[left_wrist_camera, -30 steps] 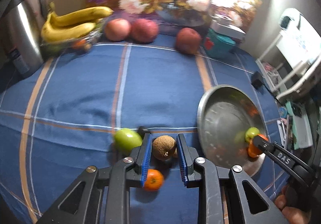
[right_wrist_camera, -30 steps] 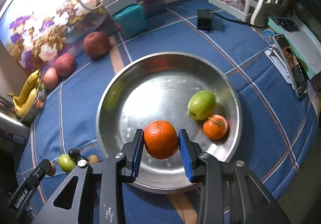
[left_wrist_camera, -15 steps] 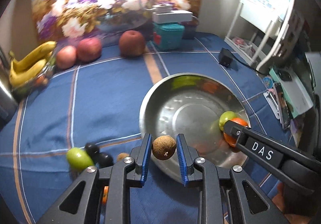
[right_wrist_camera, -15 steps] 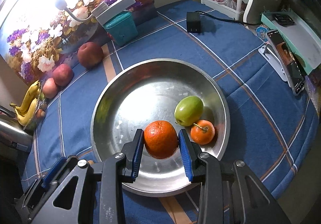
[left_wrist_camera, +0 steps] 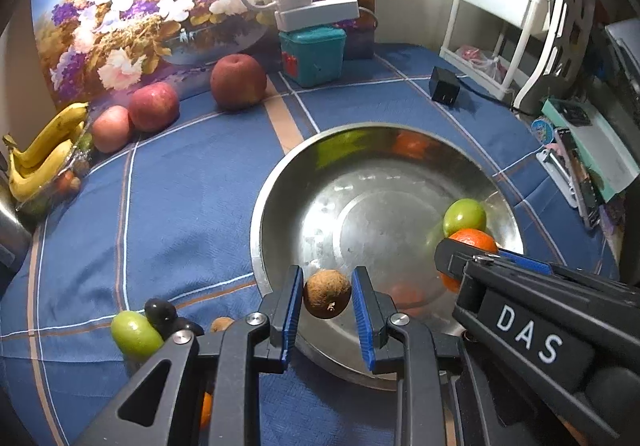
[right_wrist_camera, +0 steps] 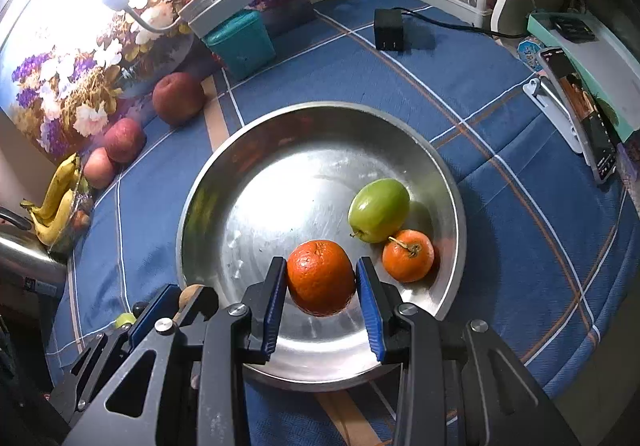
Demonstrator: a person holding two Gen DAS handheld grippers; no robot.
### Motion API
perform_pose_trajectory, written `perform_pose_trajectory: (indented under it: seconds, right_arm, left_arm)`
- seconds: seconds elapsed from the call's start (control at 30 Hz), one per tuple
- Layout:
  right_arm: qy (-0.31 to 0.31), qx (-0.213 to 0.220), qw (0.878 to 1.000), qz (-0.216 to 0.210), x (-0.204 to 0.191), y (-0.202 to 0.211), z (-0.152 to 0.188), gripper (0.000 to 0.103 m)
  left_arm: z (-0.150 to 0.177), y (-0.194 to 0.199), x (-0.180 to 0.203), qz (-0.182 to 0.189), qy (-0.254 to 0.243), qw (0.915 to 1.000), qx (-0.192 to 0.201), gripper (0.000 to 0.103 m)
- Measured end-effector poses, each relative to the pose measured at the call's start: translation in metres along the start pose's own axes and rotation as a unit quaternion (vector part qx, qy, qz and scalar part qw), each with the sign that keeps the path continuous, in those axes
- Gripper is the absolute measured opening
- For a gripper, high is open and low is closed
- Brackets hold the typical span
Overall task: Organize fruits
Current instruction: 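Carry the kiwi and orange over the steel bowl and open both tools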
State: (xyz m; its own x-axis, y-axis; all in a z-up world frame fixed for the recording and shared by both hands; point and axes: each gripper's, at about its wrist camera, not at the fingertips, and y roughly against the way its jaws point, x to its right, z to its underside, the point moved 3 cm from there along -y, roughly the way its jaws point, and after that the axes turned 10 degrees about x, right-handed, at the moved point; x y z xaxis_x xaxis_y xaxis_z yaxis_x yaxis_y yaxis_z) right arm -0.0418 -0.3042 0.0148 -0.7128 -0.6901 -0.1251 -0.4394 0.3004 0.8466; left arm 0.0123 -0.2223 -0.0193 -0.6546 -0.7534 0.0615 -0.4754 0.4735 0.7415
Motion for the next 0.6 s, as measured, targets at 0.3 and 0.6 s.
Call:
perform_pose_trajectory:
  seconds: [0.3, 0.6]
  right_arm:
    - [0.009, -0.023, 1.000, 0.007, -0.003, -0.012, 0.008, 0.037]
    - [0.013, -0.033, 0.999, 0.012, -0.006, -0.017, 0.013, 0.038]
  left_arm:
    - [0.005, -0.005, -0.004, 0.005, 0.014, 0.9998, -0.011, 0.027]
    - [0.005, -0.007, -0.004, 0.005, 0.014, 0.9998, -0.016, 0.028]
